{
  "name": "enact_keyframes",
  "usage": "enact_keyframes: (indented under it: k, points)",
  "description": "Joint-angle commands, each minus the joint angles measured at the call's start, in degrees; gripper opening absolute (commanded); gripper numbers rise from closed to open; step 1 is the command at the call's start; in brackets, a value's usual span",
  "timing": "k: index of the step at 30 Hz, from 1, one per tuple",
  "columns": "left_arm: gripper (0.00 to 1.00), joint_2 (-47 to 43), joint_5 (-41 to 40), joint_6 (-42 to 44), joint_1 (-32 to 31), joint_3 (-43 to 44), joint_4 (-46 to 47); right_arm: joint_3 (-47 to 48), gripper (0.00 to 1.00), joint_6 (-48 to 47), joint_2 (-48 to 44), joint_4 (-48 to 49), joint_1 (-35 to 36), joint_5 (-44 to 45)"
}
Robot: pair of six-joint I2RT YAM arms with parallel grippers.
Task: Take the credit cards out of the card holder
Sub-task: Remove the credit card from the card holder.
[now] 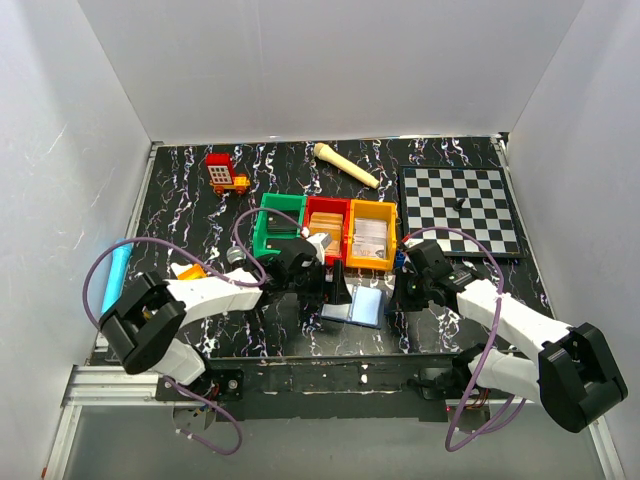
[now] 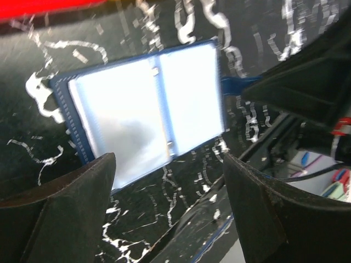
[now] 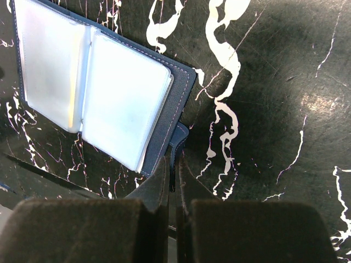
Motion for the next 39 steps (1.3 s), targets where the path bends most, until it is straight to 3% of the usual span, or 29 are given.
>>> enact_keyframes:
  k: [1,22,39]
  points:
    - [0.78,1.83,-2.03,-0.44,-0.05,-0.32,-2.41,-0.02,0.01,-0.59,-0.86,0.15,-0.28,0.17]
    - [0.78,7.55,4.21,0.17,-0.32,0.03,2.34,-0.38,0.01,-0.50,-0.34,0.85,-0.19,-0.45]
    - [0.77,5.79,8.69,2.89,-2.69,1.70,6.38,-0.46,0.01,-0.32,0.11,1.03,-0.28,-0.71]
